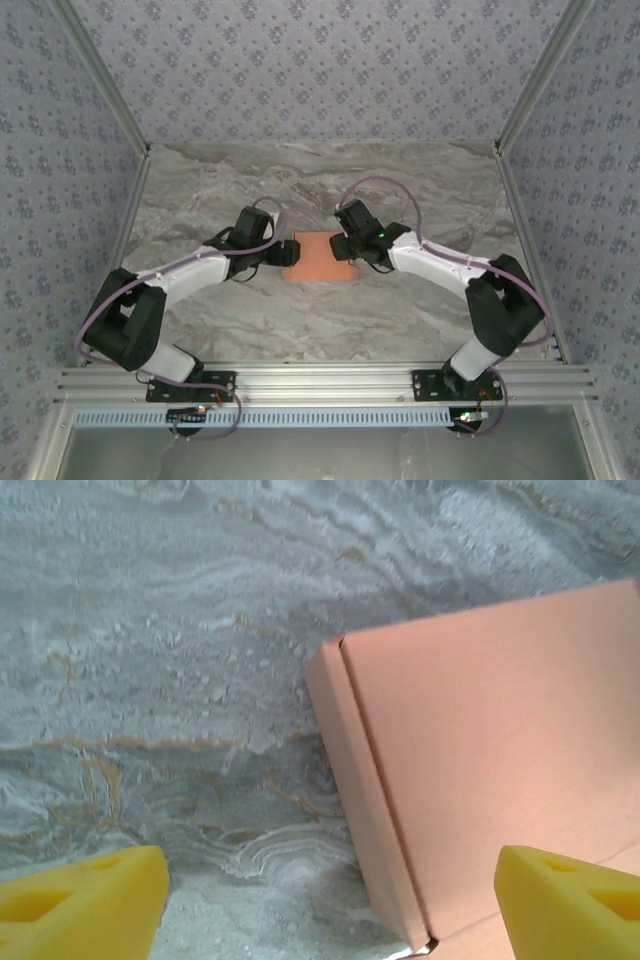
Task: Fold the paper box
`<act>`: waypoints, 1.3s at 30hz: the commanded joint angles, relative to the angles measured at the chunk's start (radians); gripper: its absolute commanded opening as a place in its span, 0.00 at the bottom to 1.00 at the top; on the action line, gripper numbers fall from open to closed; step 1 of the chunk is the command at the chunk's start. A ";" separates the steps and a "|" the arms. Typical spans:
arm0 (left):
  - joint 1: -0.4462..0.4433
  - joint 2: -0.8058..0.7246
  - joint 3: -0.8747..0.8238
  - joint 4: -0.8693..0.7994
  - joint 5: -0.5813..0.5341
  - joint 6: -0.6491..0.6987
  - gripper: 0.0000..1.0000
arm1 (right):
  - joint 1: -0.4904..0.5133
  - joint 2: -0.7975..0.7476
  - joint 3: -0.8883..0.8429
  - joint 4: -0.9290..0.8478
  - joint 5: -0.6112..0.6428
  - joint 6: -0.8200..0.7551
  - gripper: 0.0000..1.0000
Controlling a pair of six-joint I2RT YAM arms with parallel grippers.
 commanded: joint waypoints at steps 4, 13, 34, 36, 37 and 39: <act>0.000 0.114 0.192 -0.082 0.075 0.100 0.86 | 0.022 -0.142 -0.111 -0.079 -0.040 -0.012 0.57; 0.003 0.398 0.511 -0.218 0.206 0.214 0.84 | 0.027 -0.268 -0.216 -0.129 0.007 0.014 0.58; -0.019 0.278 0.353 -0.313 0.480 0.154 0.76 | -0.016 -0.321 -0.242 -0.185 -0.264 -0.065 0.59; -0.019 0.263 0.342 -0.316 0.449 0.154 0.76 | -0.024 -0.324 -0.251 -0.181 -0.271 -0.065 0.59; -0.019 0.260 0.342 -0.319 0.430 0.155 0.76 | -0.027 -0.324 -0.256 -0.180 -0.277 -0.062 0.59; -0.020 0.267 0.352 -0.331 0.381 0.157 0.76 | -0.041 -0.321 -0.264 -0.171 -0.293 -0.042 0.59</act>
